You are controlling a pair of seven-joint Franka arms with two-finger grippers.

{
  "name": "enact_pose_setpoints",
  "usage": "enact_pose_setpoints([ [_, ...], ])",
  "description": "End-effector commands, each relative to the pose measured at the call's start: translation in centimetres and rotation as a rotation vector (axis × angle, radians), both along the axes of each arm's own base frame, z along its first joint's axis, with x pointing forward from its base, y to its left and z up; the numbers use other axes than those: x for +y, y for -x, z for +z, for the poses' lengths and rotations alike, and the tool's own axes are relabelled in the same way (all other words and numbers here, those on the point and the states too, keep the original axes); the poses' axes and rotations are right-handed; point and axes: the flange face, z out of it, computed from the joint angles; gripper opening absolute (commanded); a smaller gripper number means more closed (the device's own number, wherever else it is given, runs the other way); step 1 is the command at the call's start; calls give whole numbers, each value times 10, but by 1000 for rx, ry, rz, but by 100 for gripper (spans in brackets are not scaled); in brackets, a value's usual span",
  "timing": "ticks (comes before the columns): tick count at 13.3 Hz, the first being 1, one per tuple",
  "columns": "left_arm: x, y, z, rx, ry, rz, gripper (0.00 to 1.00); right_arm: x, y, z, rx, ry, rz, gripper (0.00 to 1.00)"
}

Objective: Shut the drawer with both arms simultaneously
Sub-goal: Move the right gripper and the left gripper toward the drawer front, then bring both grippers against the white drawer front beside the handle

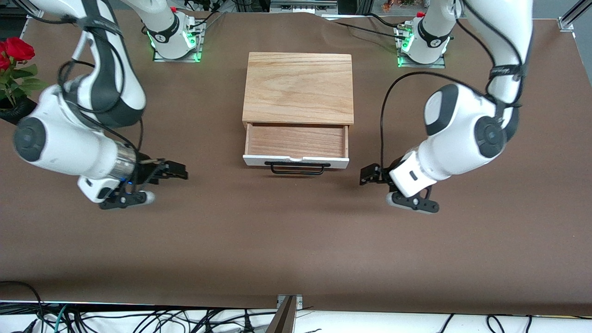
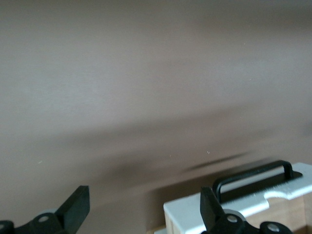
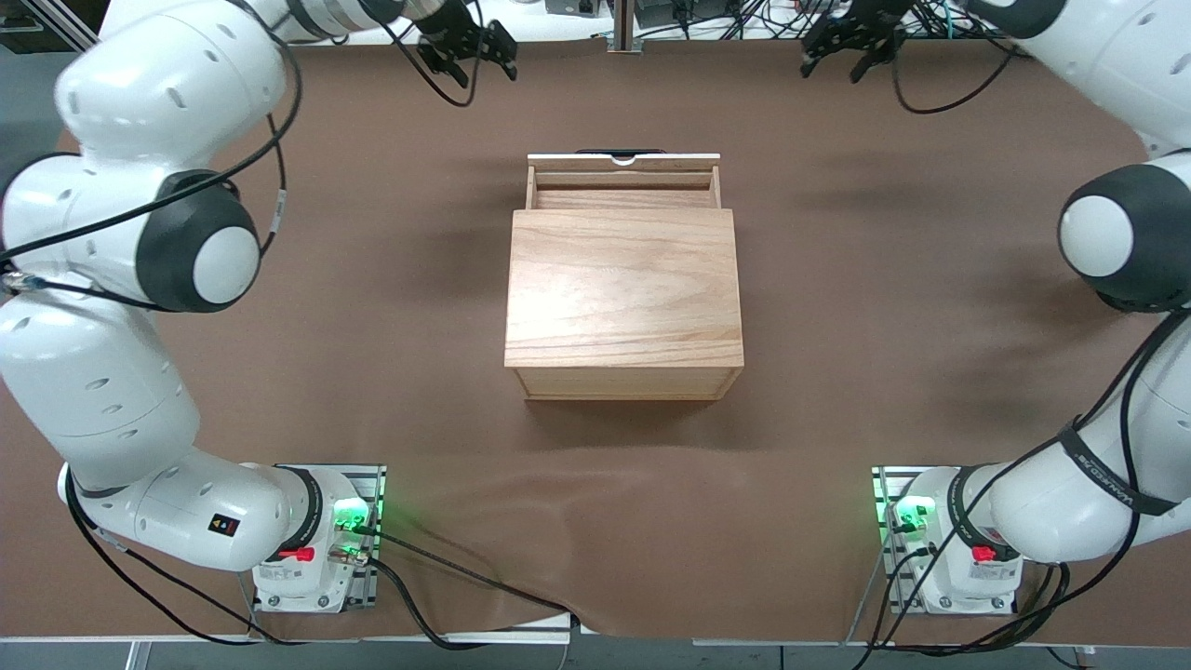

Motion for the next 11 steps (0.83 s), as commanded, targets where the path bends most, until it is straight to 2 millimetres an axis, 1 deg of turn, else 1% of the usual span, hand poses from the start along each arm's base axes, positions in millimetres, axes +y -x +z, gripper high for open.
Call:
enact_pose_setpoints([
  [1,-24,-3,-14,5,30,-13,100,50,-2,-21,-32,-19,38,100],
  [2,-24,-5,-17,-4,58,15,100,66,1,-30,-32,-17,56,100],
  [3,-24,-3,-29,25,76,36,100,79,5,-36,-34,-17,71,100],
  [4,-24,0,-45,55,74,40,100,90,7,-40,-38,-18,83,100],
  [5,-27,7,-61,99,88,53,100,101,11,-43,-36,-23,95,100],
  [6,-37,18,-68,136,109,69,100,115,16,-48,-19,-51,99,100],
  [7,-42,21,-66,154,109,100,100,123,19,-51,-2,-87,87,100],
  [8,-48,25,-67,178,109,129,100,126,20,-50,7,-113,75,100],
  [10,-54,33,-76,215,101,151,100,131,22,-52,15,-126,76,100],
  [11,-58,42,-79,235,99,150,100,140,26,-56,24,-130,90,100],
])
